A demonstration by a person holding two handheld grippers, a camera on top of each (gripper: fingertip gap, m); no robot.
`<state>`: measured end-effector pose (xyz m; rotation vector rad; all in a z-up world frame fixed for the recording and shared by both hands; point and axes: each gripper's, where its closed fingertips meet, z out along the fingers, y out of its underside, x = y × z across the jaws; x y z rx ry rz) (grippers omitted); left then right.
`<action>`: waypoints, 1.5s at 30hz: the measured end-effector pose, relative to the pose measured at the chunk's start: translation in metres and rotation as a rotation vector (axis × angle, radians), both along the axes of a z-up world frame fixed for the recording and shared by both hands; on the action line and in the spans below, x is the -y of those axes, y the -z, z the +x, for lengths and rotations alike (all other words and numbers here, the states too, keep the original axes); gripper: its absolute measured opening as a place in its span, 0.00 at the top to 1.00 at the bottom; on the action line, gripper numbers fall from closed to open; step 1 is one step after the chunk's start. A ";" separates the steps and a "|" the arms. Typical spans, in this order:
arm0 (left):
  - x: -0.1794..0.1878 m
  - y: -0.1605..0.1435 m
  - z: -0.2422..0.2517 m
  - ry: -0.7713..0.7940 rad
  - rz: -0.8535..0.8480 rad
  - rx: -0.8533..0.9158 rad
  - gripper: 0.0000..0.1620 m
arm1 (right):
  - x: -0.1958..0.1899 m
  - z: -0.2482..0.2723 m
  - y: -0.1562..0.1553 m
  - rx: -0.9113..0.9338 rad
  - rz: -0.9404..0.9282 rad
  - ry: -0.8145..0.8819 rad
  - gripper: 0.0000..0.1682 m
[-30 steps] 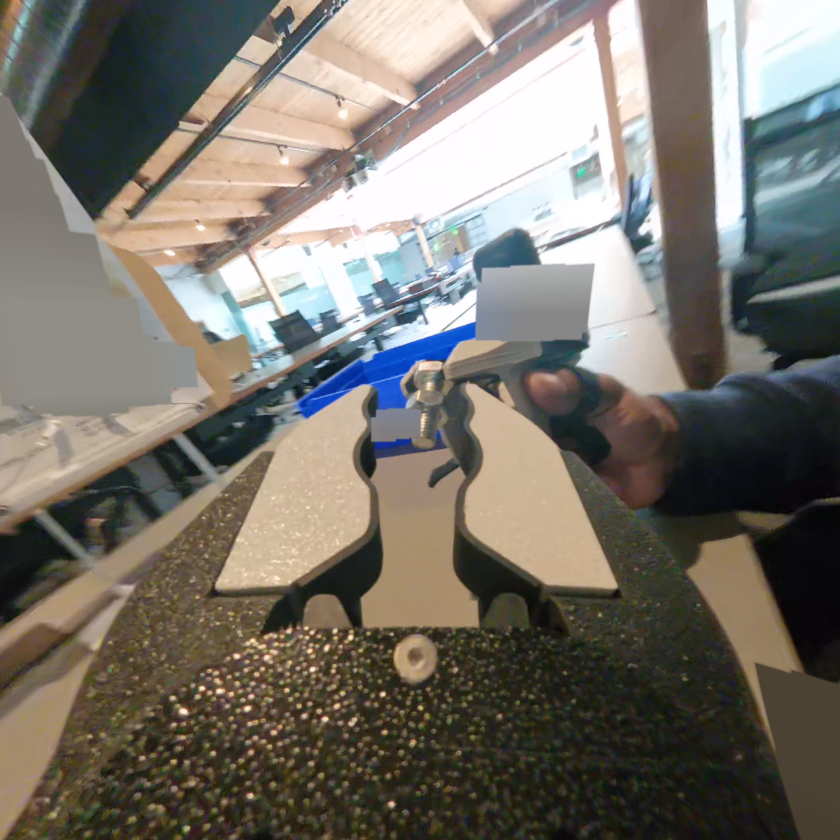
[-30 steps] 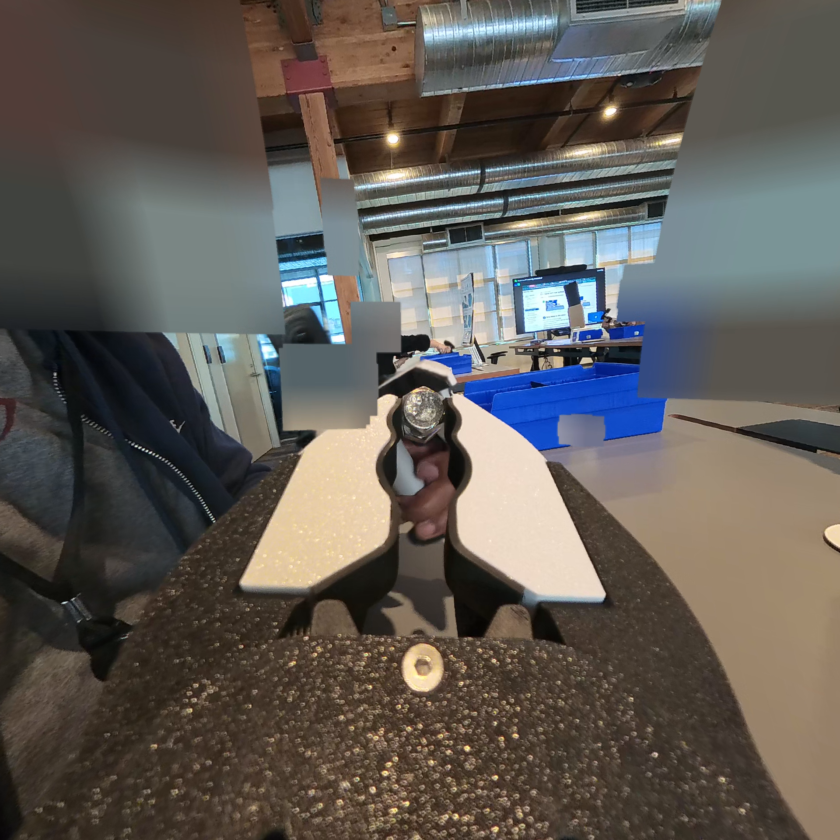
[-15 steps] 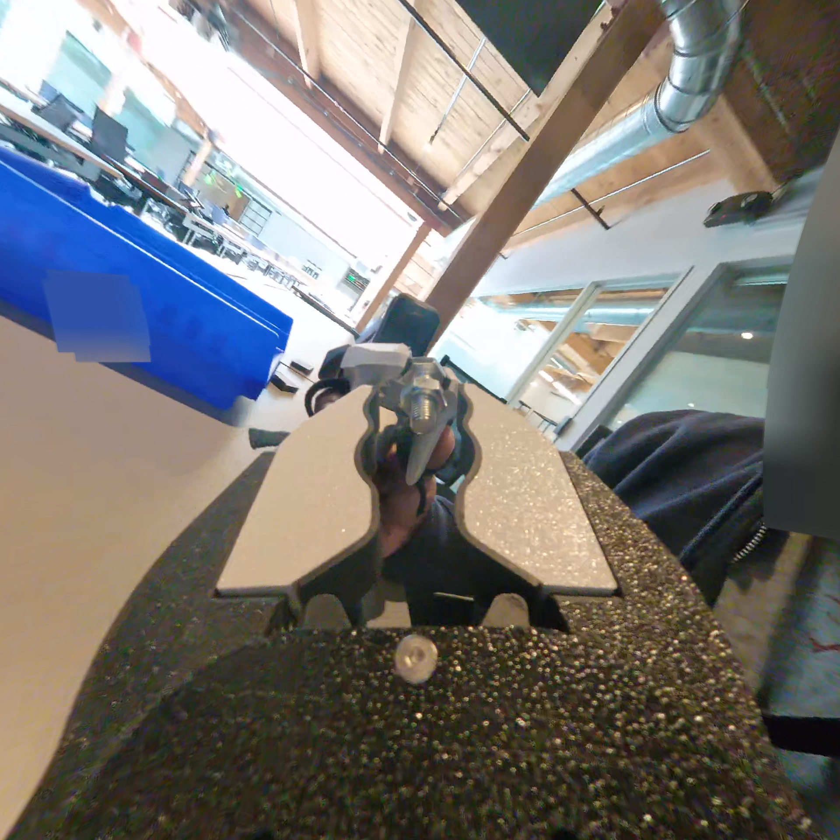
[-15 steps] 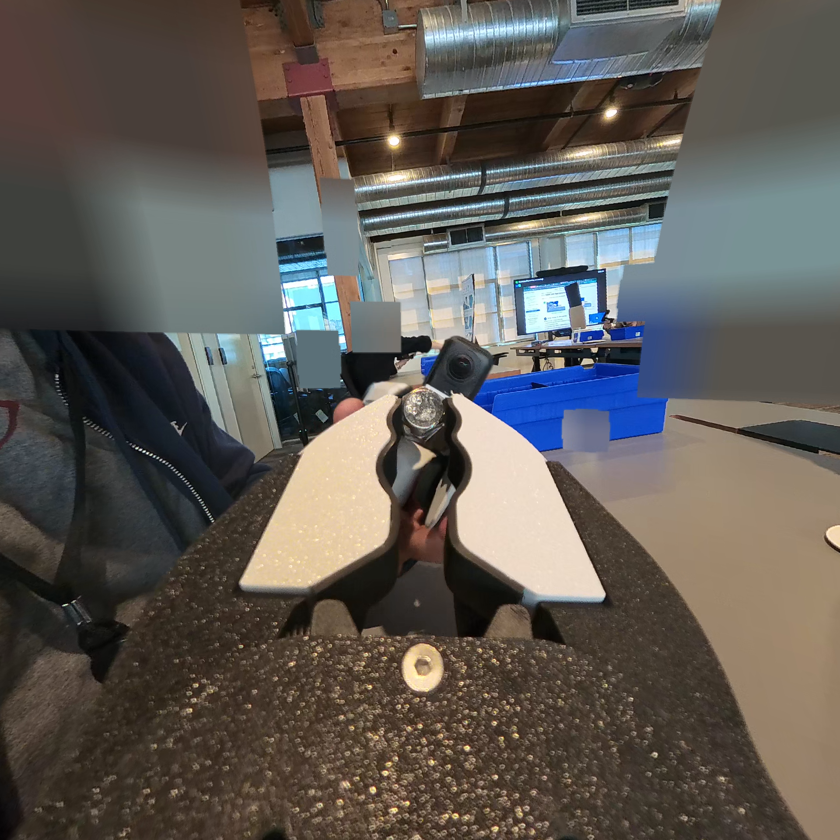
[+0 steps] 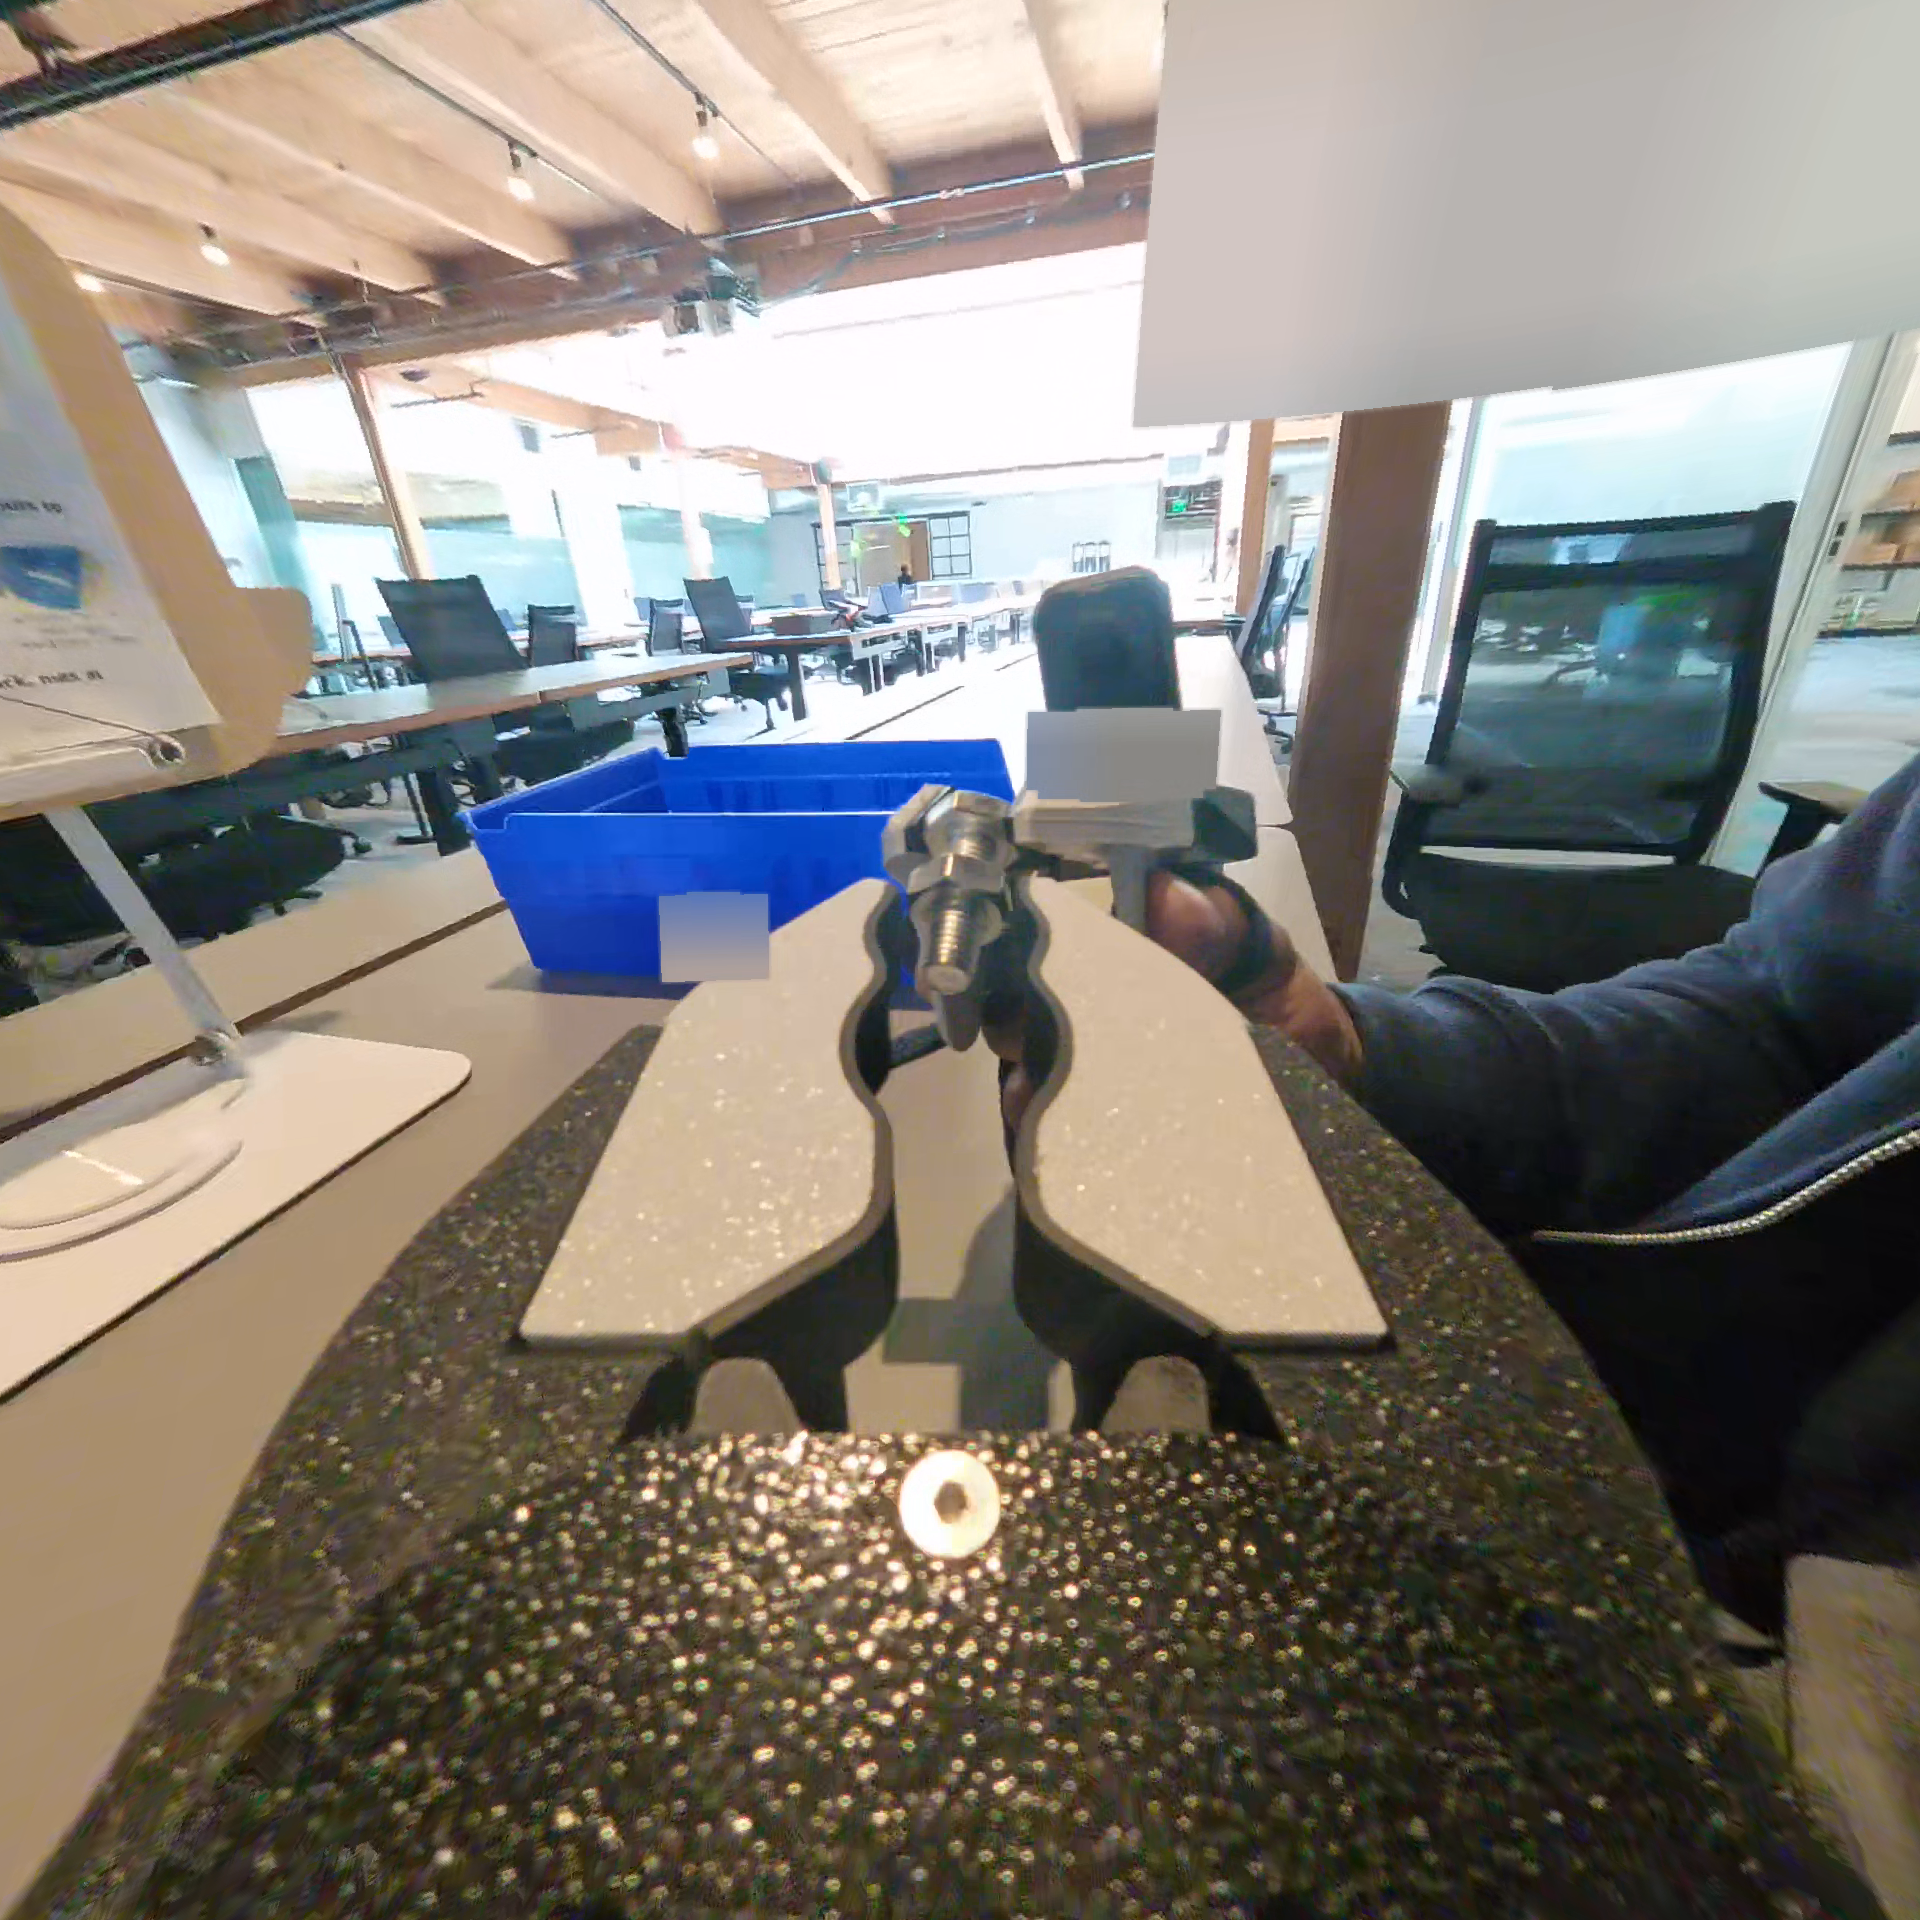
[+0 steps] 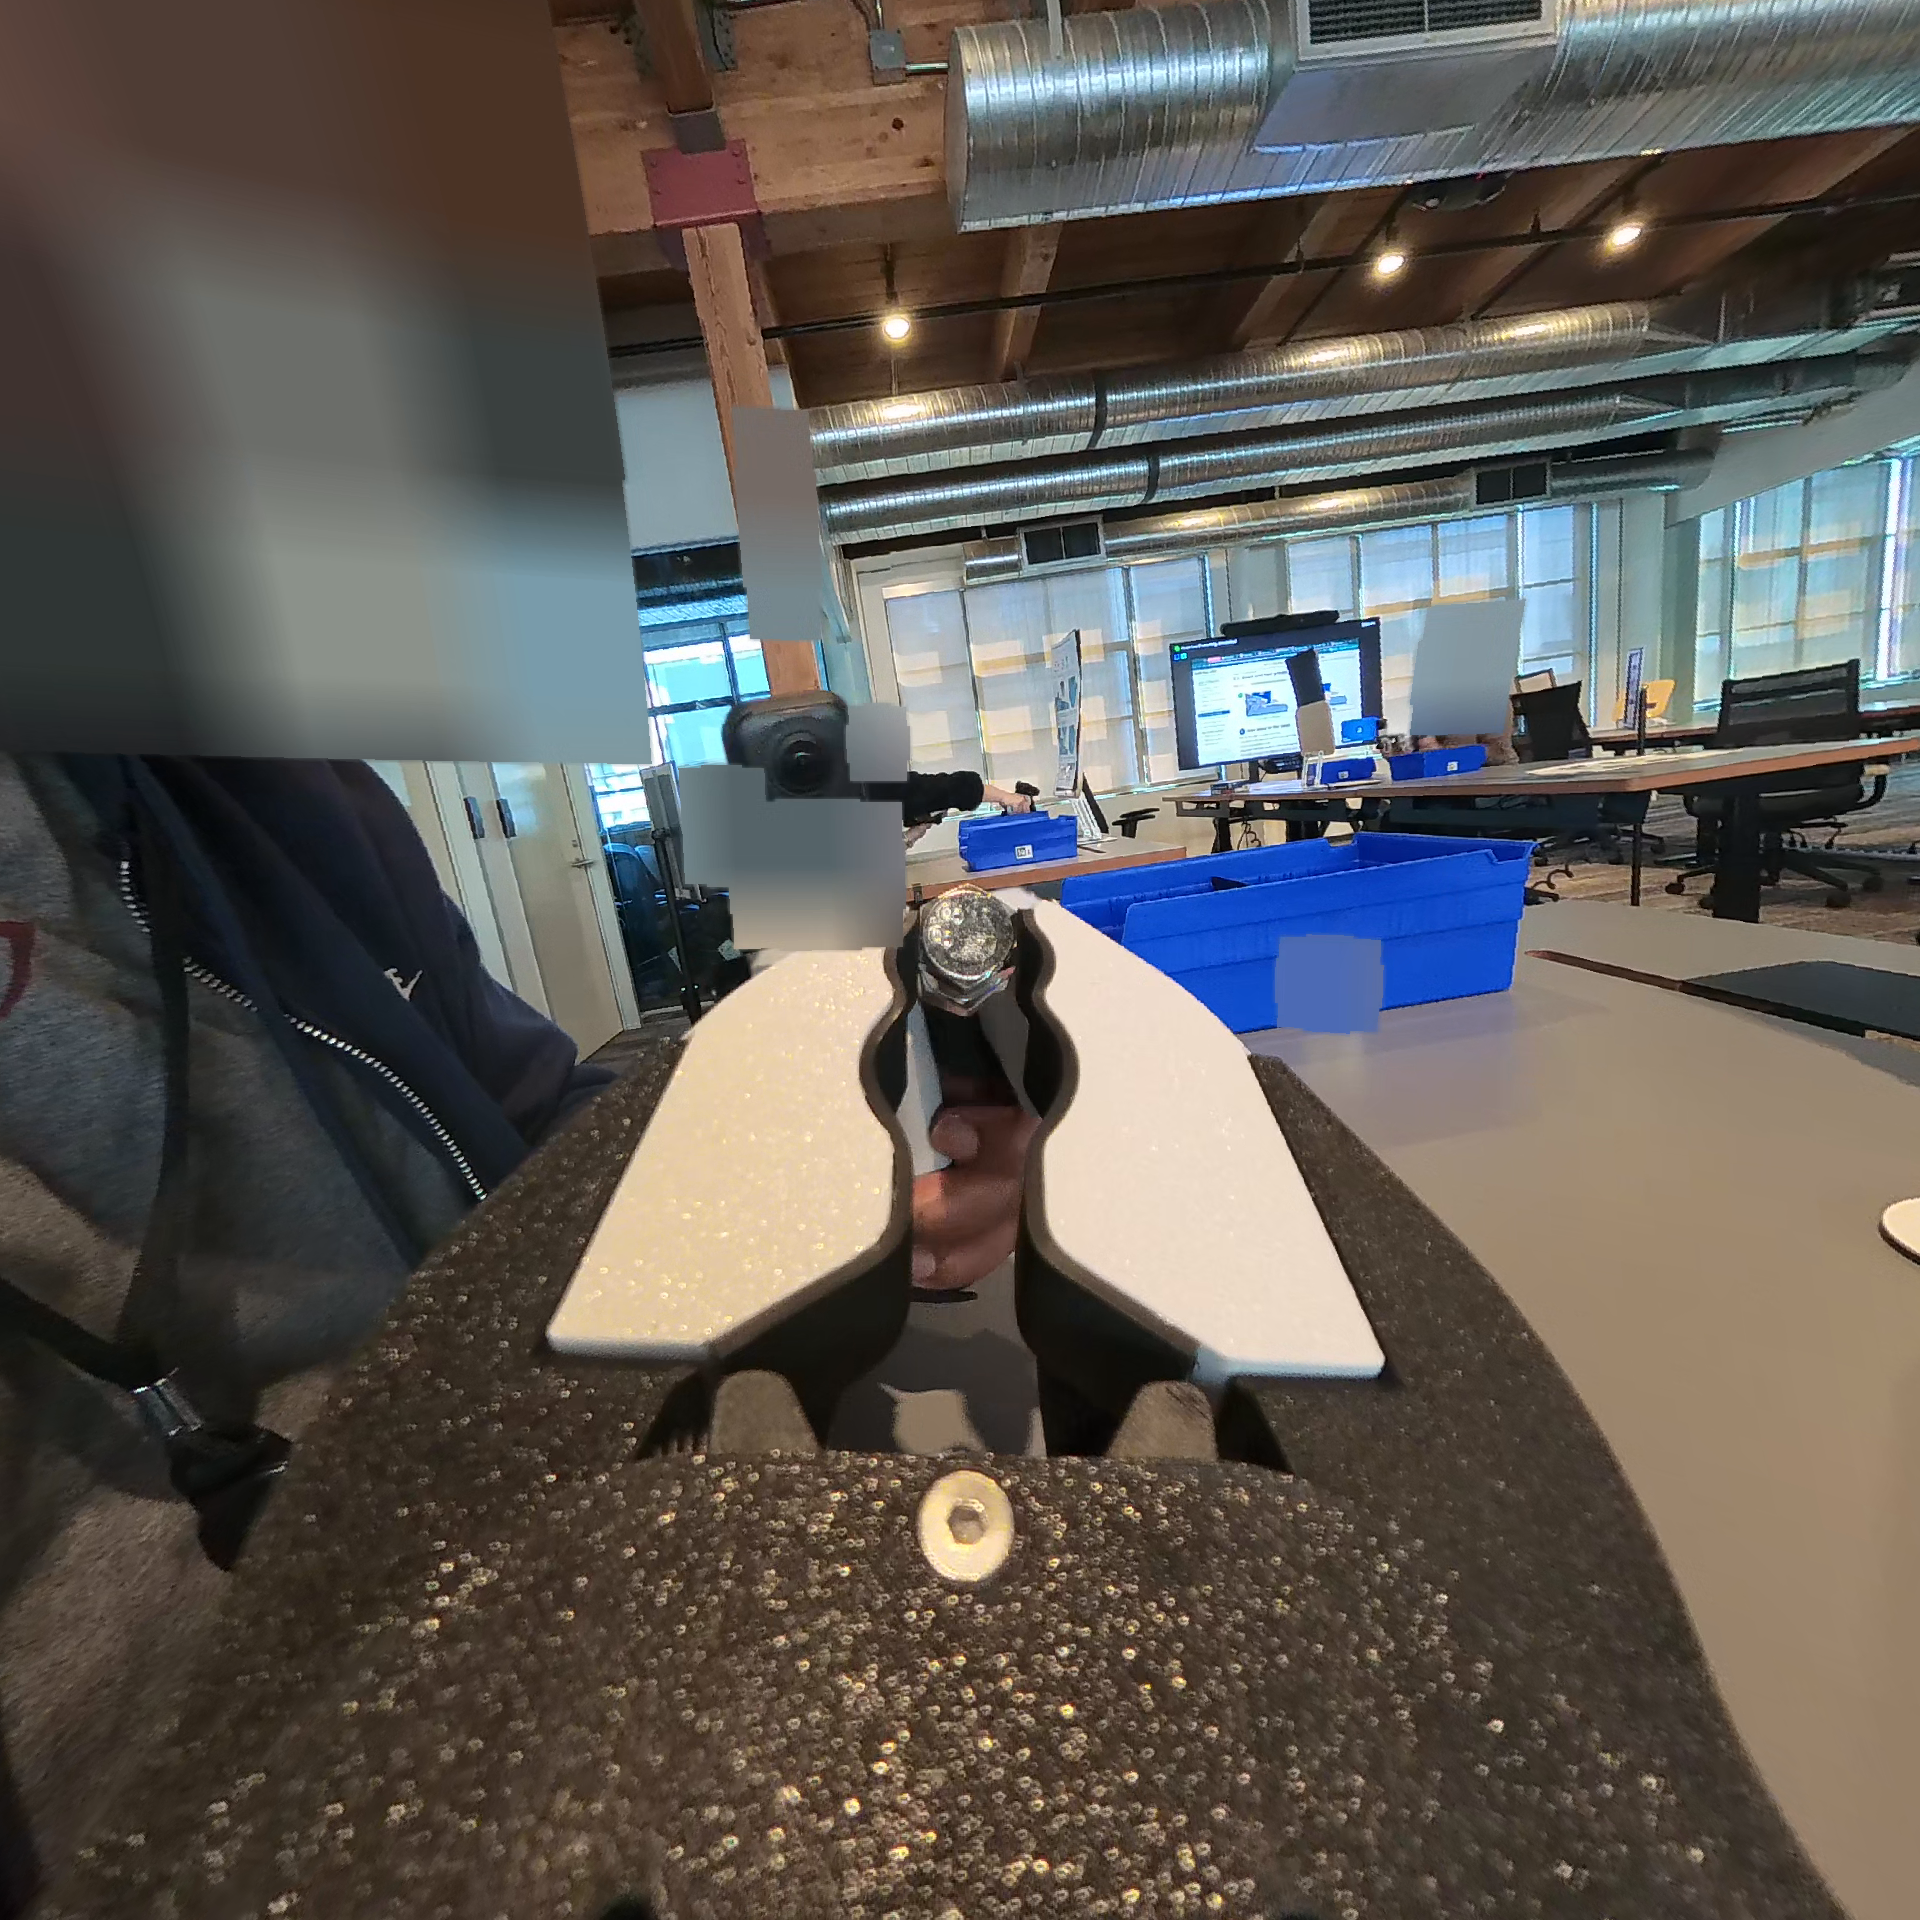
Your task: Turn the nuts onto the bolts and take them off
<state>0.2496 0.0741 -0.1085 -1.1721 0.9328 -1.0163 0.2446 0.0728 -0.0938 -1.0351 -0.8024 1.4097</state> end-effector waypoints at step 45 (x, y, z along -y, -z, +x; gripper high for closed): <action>-0.050 0.026 0.004 0.002 -0.184 0.053 0.91 | -0.041 0.261 -0.044 -0.313 -0.012 0.521 0.91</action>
